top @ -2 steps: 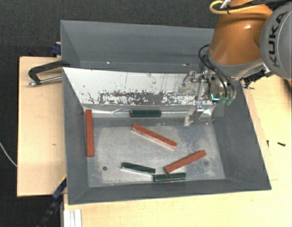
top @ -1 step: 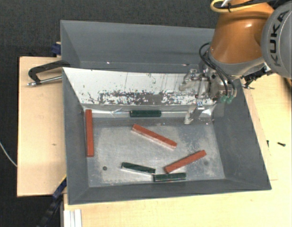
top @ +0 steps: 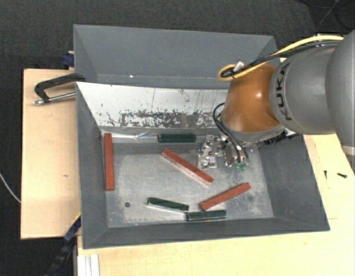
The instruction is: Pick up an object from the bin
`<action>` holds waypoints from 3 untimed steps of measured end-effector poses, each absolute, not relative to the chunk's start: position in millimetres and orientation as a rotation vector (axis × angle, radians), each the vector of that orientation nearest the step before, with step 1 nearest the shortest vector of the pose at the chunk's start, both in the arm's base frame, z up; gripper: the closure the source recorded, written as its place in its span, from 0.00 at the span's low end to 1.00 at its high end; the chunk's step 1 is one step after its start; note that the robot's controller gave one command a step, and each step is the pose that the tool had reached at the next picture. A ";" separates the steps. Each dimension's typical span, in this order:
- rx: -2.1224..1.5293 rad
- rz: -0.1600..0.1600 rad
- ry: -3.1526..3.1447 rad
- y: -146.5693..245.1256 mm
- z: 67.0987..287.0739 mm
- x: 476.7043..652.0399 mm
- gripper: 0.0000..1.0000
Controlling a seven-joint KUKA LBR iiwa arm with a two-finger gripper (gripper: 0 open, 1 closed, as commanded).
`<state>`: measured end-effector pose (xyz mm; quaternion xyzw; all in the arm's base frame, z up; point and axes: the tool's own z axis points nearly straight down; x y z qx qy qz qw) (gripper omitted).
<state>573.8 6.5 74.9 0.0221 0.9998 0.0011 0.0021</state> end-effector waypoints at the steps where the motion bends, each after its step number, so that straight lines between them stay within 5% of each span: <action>1: 0.071 0.003 3.133 6.3 78.5 576.4 1.00; 2: -0.197 0.000 3.121 -28.2 74.6 569.4 0.00; 3: -0.197 0.000 3.121 -27.8 74.6 569.3 0.00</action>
Offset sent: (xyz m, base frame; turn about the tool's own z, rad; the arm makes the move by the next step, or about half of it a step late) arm -0.0091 -0.0350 -0.0049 -0.1722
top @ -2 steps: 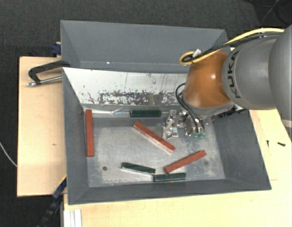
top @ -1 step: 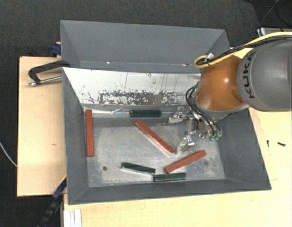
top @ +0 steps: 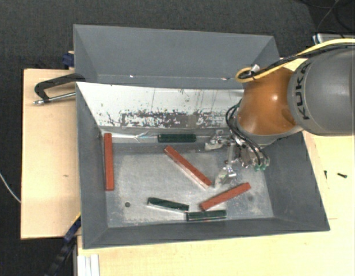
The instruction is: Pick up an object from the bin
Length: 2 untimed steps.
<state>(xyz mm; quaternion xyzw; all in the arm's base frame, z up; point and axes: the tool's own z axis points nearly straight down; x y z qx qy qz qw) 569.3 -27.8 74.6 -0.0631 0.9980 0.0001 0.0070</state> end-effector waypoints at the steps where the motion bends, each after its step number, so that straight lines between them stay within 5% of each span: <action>1: -0.075 0.006 3.147 54.7 77.9 529.7 1.00; 2: -0.075 0.006 3.147 54.7 78.0 529.8 1.00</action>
Offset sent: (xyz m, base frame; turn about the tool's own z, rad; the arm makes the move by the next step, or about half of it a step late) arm 0.0000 0.0000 0.0000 0.0000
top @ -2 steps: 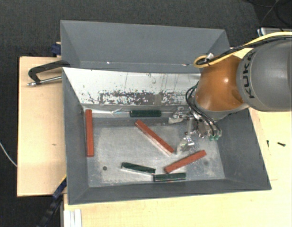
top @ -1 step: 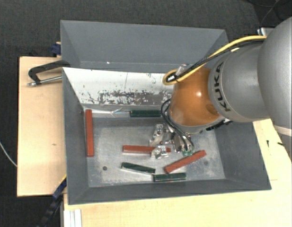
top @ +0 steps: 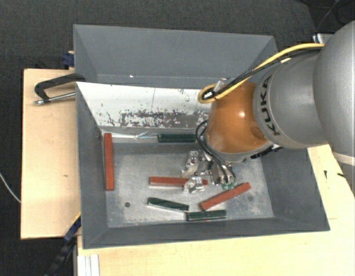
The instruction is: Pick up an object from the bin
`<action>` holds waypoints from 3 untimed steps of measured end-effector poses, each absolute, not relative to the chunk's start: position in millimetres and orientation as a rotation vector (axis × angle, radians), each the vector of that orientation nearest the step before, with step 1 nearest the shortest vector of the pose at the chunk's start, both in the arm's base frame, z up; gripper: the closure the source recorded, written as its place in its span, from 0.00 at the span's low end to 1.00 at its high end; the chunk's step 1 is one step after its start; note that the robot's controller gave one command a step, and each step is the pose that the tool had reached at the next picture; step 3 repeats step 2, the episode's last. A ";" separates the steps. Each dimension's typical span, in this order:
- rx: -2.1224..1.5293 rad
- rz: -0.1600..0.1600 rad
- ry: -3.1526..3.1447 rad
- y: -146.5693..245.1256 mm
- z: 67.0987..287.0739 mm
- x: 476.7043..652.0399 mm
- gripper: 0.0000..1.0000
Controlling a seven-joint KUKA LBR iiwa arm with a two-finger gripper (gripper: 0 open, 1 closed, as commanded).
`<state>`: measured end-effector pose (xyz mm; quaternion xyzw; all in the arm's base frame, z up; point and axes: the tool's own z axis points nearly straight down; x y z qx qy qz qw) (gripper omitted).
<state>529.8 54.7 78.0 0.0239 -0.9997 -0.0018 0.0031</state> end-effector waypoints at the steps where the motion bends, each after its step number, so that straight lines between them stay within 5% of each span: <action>1: 0.083 -0.002 -3.151 49.0 239.0 548.0 1.00; 3: 0.083 -0.002 -3.148 49.1 237.5 547.4 1.00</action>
Offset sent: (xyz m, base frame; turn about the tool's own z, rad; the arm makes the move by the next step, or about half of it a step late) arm 0.0000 0.0000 0.0000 0.0000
